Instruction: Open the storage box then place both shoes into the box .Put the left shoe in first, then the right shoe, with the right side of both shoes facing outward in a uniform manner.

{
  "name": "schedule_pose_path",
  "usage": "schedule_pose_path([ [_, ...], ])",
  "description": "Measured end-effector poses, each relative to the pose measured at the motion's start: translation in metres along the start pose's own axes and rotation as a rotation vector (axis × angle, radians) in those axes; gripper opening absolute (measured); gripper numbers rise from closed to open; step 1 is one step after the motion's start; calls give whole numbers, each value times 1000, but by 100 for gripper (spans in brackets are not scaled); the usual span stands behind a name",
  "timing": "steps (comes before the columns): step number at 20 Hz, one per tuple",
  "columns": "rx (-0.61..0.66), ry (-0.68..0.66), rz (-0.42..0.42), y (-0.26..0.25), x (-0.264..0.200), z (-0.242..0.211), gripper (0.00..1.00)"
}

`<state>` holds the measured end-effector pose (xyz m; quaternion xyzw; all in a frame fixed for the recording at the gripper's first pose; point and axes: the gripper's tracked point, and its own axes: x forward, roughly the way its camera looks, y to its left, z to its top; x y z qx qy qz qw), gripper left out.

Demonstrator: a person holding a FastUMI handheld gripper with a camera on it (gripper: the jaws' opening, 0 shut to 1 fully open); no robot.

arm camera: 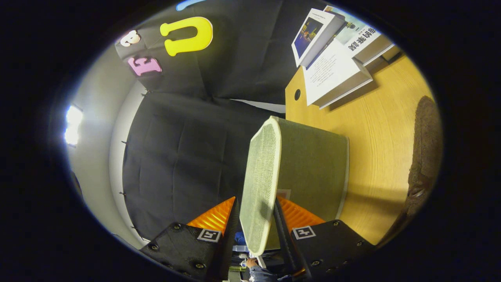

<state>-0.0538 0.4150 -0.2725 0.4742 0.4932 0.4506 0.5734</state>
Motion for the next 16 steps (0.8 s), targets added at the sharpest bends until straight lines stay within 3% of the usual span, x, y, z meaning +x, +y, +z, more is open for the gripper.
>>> schedule_pose_path([
  [4, 36, 2, 58, 20, 7, -3, 52],
  [10, -57, 13, 121, 82, 12, 3, 52],
  [16, -186, 45, 160, 149, 47, 6, 52],
])
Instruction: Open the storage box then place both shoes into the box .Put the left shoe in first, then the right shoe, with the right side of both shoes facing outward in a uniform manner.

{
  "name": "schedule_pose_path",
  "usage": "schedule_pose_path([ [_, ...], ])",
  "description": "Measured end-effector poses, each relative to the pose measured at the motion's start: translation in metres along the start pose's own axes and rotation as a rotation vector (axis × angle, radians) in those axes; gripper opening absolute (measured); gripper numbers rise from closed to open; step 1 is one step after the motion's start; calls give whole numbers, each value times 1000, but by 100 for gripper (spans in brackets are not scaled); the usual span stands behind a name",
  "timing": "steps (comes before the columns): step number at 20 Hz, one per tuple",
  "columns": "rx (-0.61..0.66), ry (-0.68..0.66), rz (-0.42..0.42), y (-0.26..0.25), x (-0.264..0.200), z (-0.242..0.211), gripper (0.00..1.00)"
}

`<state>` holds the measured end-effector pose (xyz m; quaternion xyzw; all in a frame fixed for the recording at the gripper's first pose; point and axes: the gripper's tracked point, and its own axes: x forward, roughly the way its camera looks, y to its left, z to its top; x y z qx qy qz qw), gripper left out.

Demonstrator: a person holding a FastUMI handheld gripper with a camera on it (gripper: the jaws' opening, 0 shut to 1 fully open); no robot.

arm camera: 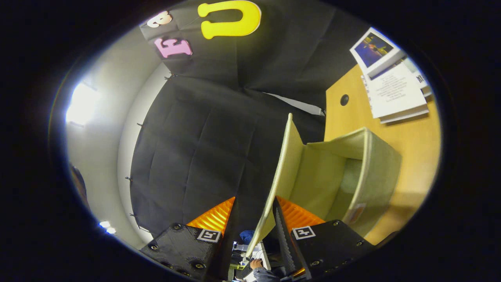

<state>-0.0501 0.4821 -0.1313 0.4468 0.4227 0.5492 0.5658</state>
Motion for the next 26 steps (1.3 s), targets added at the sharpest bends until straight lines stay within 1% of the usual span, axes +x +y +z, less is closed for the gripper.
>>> schedule_pose_path([
  [2, -66, 40, 13, 19, 33, 4, 52],
  [4, -99, 69, 28, 30, 65, 4, 52],
  [10, -123, 128, 34, 46, 156, -2, 52],
  [13, -165, 163, 24, 53, 193, -15, 52],
  [14, -169, 176, 23, 54, 199, -18, 52],
  [16, -177, 179, 27, 52, 191, -21, 52],
  [18, -201, 177, 5, 52, 188, -19, 52],
  [19, -219, 168, -14, 51, 190, -19, 52],
  [21, -282, 146, -101, 39, 188, -17, 53],
  [23, -339, 124, -185, 25, 172, -1, 88],
  [25, -356, 104, -244, 20, 144, 11, 94],
  [26, -370, 92, -274, 16, 127, 14, 94],
])
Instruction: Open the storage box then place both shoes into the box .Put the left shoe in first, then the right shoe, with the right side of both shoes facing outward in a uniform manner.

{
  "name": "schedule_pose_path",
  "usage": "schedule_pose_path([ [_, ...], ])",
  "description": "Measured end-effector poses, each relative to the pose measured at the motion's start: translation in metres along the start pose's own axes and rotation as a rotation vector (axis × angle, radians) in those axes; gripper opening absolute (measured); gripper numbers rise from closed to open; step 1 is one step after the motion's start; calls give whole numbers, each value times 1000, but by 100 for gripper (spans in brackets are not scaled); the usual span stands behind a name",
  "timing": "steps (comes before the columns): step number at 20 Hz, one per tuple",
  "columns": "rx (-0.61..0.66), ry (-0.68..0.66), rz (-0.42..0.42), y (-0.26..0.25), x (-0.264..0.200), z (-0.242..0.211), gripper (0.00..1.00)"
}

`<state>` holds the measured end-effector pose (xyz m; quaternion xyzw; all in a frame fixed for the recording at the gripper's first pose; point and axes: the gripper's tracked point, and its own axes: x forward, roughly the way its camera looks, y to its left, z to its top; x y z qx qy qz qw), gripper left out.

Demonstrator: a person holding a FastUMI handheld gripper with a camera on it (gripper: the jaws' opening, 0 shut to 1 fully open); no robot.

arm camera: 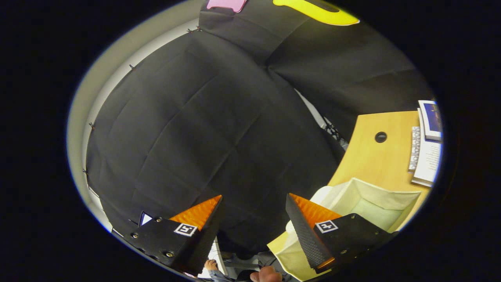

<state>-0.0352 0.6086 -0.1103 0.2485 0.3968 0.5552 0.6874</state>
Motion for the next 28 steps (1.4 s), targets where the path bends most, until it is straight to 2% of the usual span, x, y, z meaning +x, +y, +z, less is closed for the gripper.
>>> schedule_pose_path([
  [5, -120, -64, -212, -59, -86, 3, 94],
  [10, -139, -125, -396, -103, -175, 0, 94],
  [17, -108, -124, -636, -169, -291, -45, 94],
  [22, -21, -37, -773, -220, -328, -106, 94],
  [28, 82, 95, -832, -261, -334, -174, 85],
])
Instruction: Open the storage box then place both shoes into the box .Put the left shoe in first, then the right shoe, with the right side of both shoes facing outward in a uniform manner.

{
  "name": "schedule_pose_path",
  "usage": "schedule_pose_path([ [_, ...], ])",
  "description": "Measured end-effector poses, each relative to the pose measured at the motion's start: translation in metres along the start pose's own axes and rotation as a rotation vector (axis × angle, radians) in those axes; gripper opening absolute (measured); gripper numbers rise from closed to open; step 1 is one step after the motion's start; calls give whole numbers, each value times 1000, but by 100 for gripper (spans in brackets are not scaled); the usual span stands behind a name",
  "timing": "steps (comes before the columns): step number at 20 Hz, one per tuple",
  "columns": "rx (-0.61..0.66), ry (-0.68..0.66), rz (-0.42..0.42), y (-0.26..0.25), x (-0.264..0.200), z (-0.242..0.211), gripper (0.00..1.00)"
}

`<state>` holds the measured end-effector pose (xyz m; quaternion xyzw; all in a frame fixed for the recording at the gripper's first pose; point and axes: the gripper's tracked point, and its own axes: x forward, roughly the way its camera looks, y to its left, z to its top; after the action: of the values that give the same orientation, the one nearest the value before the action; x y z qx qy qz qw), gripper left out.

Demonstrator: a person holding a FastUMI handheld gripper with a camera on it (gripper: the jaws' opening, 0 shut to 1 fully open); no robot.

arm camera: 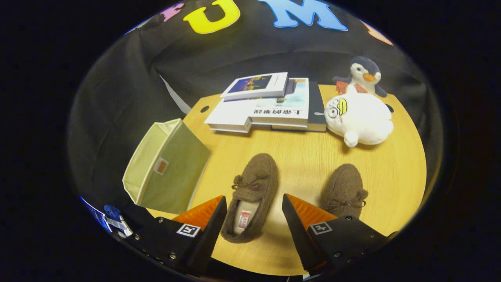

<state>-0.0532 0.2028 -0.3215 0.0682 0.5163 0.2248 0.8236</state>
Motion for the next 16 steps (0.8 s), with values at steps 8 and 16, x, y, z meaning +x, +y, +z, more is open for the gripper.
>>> schedule_pose_path([
  [8, -35, 149, -41, -10, 55, -34, 72],
  [16, 26, 195, -68, -14, 94, -33, 59],
])
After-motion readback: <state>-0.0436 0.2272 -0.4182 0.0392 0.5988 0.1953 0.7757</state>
